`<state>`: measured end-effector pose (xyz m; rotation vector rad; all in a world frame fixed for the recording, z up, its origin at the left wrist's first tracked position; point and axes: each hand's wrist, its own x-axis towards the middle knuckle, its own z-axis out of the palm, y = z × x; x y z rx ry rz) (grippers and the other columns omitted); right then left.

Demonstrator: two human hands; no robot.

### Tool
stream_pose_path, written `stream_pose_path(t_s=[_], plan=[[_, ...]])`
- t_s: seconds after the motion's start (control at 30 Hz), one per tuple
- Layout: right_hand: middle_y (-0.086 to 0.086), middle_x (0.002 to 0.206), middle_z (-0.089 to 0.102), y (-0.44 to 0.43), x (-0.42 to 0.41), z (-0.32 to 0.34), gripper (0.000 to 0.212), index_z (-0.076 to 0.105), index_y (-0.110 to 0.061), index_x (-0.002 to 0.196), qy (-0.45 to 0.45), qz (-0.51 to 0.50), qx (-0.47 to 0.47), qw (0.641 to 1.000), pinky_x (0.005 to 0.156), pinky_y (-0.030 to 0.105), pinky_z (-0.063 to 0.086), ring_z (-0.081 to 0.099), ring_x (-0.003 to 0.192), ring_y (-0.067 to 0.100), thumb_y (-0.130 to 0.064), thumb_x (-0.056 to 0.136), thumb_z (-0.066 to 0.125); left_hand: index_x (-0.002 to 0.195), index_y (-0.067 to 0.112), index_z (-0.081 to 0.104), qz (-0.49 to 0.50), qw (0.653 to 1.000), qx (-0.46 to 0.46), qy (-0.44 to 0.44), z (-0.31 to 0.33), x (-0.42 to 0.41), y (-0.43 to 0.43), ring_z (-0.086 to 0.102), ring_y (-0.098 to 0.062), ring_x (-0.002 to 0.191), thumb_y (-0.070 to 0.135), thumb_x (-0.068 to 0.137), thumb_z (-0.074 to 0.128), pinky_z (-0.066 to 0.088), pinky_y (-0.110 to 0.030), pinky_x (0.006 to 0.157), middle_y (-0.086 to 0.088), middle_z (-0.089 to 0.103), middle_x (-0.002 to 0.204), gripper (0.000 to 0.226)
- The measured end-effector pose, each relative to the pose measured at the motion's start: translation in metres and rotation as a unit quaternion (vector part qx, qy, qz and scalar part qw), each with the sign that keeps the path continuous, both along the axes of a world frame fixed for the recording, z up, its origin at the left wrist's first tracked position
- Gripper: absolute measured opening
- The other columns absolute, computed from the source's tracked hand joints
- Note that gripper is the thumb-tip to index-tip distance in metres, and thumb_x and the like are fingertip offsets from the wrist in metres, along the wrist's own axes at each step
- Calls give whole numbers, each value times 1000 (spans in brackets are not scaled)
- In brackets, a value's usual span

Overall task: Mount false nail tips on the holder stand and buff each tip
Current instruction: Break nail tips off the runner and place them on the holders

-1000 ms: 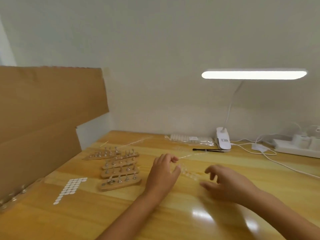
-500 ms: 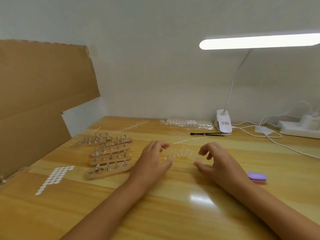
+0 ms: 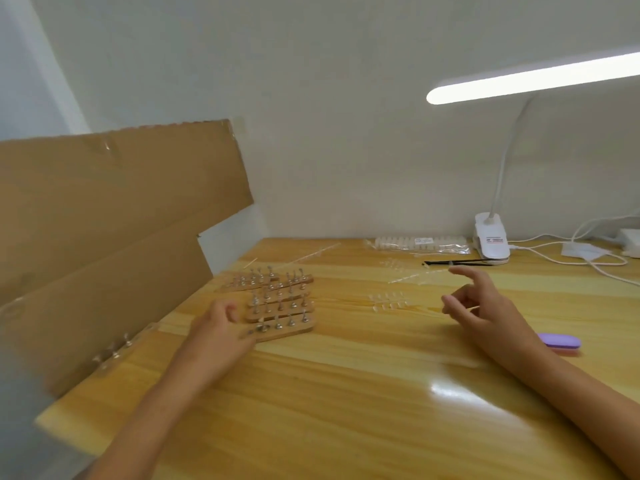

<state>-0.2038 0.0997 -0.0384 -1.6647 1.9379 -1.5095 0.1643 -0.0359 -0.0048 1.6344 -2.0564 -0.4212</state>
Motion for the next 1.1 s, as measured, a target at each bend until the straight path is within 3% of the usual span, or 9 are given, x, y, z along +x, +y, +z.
stream_pose_path(t_s=[0.13, 0.27, 0.33, 0.4, 0.6, 0.67, 0.77, 0.93, 1.1], plan=[[-3, 81, 68, 4, 2, 4, 45, 46, -35, 123, -5, 15, -8, 1000, 70, 27, 50, 63, 77, 2, -18, 88, 70, 120, 27, 47, -15, 1000, 15, 1, -16, 1, -2, 51, -12, 104, 38, 86, 73, 39, -27, 79, 19, 53, 104, 44], [-2, 82, 69, 8, 5, 9, 27, 64, -27, 106, -17, 24, -27, 999, 69, 19, 50, 63, 78, 0, -12, 85, 73, 131, 25, 53, -66, 997, -4, -40, -22, -5, -10, 52, -3, 85, 31, 90, 70, 38, -14, 68, 16, 49, 102, 45], [-1, 80, 71, 16, -1, 13, 21, 68, -28, 102, -51, 34, -43, 997, 67, 12, 49, 65, 75, 0, -24, 82, 73, 134, 28, 53, -92, 994, 4, -65, -21, -2, -15, 50, -1, 80, 33, 91, 69, 35, -10, 64, 15, 49, 100, 47], [-1, 83, 74, 31, -12, 13, 29, 70, -33, 103, -89, 59, -50, 993, 66, 11, 52, 68, 74, 3, -41, 75, 69, 132, 34, 53, -96, 993, 11, -70, -18, 4, -18, 50, 1, 80, 36, 91, 69, 34, -10, 60, 14, 50, 99, 44], [3, 92, 75, 78, -50, -9, 44, 68, -35, 115, -165, 36, 22, 985, 64, 26, 59, 71, 83, 21, -52, 75, 70, 117, 38, 62, -103, 995, -2, 1, -23, 12, -21, 50, 0, 77, 34, 91, 69, 35, -12, 63, 11, 52, 94, 27], [5, 95, 75, 81, -59, -14, 53, 68, -32, 115, -204, 26, 22, 978, 65, 25, 59, 70, 84, 23, -59, 70, 74, 110, 40, 63, -98, 995, -5, 20, -24, 11, -22, 53, -1, 82, 35, 90, 70, 37, -12, 66, 11, 53, 97, 21], [4, 95, 74, 81, -56, -9, 47, 68, -32, 116, -218, 15, 4, 976, 65, 20, 57, 69, 82, 15, -55, 75, 67, 107, 39, 65, -89, 996, -12, 28, -24, 8, -23, 55, 1, 89, 38, 93, 66, 36, -7, 67, 13, 55, 103, 14], [1, 85, 75, 82, -31, 3, 32, 73, -37, 103, -225, 19, -6, 974, 64, 17, 55, 69, 73, 9, -48, 74, 67, 96, 36, 65, -74, 996, -43, 11, -25, -1, -26, 56, -1, 84, 27, 93, 68, 37, -12, 66, 13, 55, 99, 10], [1, 80, 75, 82, -25, 10, 30, 73, -25, 99, -235, 2, -26, 972, 59, 12, 52, 67, 67, 4, -39, 73, 66, 89, 38, 64, -74, 996, -49, 4, -24, -10, -25, 58, -2, 83, 26, 90, 71, 39, -17, 64, 12, 56, 100, 14]])
